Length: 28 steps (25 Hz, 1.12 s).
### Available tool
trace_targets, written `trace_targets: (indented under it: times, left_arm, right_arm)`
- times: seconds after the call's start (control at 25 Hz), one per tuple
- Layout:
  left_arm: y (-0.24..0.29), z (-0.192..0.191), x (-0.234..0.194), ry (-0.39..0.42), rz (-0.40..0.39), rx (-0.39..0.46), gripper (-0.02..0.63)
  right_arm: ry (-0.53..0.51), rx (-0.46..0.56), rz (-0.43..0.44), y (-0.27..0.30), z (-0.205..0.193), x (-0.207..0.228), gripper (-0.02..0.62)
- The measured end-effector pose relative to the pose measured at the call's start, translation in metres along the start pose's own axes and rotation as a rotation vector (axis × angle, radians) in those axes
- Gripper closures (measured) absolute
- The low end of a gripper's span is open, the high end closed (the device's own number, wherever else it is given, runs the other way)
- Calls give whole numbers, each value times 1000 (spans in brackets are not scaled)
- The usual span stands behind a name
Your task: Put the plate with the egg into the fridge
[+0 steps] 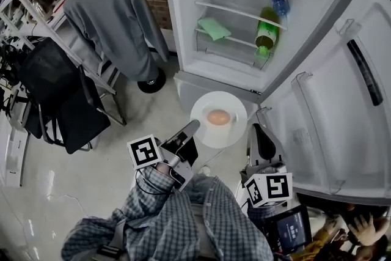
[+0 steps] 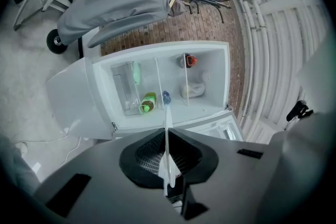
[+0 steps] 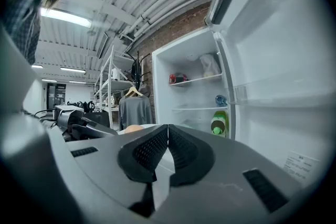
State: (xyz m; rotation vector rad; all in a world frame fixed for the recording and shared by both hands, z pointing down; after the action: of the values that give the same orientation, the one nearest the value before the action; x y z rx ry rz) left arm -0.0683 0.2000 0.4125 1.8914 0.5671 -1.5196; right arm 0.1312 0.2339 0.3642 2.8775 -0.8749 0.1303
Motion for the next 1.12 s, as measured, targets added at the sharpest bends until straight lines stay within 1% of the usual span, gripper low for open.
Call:
trace_targets:
  times: [0.12,0.28,0.56,0.72,0.88,1.12]
  left_arm:
    - [11,1,0,2,9,2,586]
    - [26,5,-1,10,25,8,586]
    - [61,24,0,-7,7,7,586]
    - [83,50,-2,-16,6,14,586]
    - [109,79,-1,-16,-4,4,586]
    - [148,126,12,-27,-25,-39,586]
  right_arm:
    - [22,-3,3,3,-5,10,589]
    - [27,-12,11,7,-7,20,589]
    - [10,-22,1,29,-7,44,589]
    - [12,-34,-1,55,-6,56,589]
    - [0,-48,-21,84,-1,70,589]
    - [-41,-47,-44,141,24,91,588]
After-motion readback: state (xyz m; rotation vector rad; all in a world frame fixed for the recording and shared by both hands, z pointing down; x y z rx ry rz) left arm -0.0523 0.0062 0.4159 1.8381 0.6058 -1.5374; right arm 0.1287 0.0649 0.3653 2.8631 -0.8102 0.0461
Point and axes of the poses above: the fingertips, and each gripper's own axes: y forward along the fingers, x to its right, z out of its top, the point moved 5 cm from there along -y, backward along the fingers, and after that the axes turned 13 degrees about z, right-handed, at the moved point
